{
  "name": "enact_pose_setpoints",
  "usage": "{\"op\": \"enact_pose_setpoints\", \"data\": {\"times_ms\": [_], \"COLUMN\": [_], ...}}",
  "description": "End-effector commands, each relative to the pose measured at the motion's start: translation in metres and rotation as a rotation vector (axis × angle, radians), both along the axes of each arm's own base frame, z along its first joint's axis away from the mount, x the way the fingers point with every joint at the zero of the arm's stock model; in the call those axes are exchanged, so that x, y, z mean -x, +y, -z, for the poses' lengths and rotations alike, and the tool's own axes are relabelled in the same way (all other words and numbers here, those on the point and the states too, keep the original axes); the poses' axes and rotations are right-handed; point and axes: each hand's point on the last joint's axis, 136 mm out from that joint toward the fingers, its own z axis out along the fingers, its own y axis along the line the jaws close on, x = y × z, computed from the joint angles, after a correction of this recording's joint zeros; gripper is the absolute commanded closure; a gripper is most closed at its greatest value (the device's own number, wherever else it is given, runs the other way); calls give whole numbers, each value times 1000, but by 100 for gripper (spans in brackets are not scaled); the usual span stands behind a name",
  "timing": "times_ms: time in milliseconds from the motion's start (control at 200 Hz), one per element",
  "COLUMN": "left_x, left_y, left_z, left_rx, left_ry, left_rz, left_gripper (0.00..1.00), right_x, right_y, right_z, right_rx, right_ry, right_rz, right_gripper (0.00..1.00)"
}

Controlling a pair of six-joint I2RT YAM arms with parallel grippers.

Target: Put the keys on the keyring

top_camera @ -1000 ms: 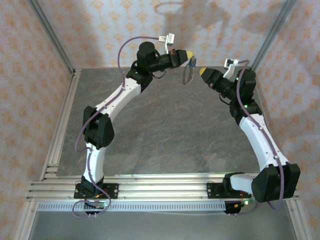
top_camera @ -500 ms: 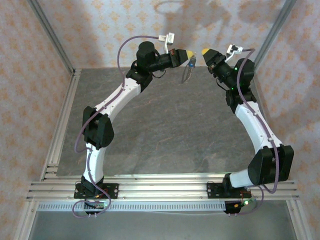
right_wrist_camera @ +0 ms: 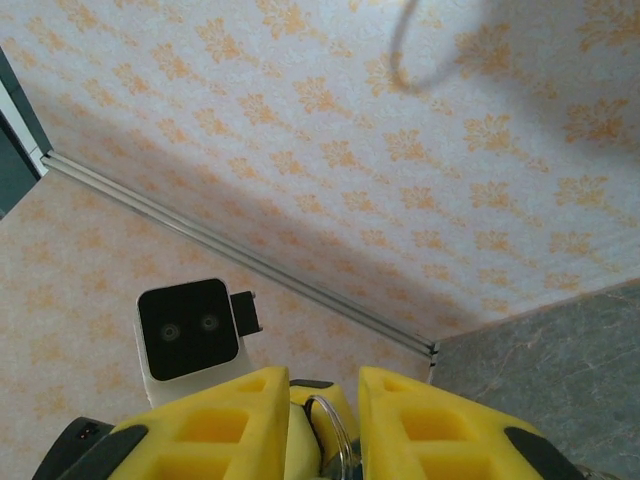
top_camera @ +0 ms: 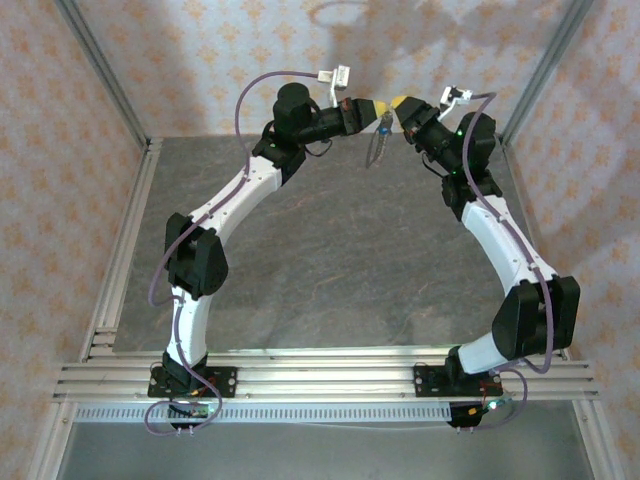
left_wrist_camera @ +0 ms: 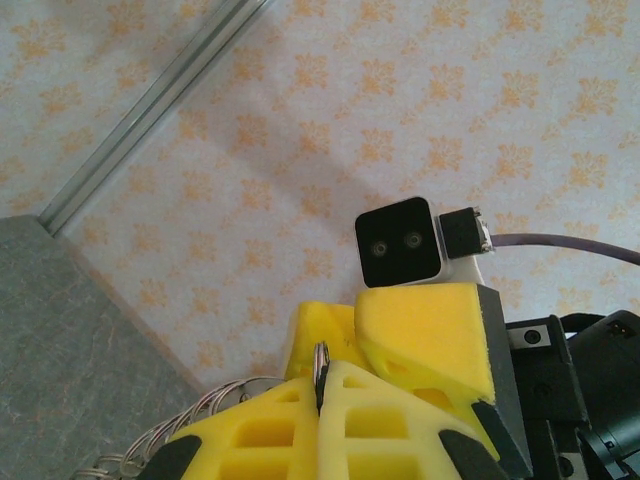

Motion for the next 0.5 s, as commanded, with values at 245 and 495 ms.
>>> {"op": "enact_pose_setpoints", "data": {"times_ms": [245,495], "left_x": [30,31], "left_y": [5,5], "left_z": [-53,-53], "left_rx": [55,54], "left_ry": [-139,-137], "left_rz": [28,30], "left_gripper": [100,100], "right_x": [4,7], "right_y": [10,6], "right_z": [-21,-15], "right_rx": [-10,28], "right_ry": [-72,-67], "right_rz": [-39,-21], "right_gripper": [84,100]}}
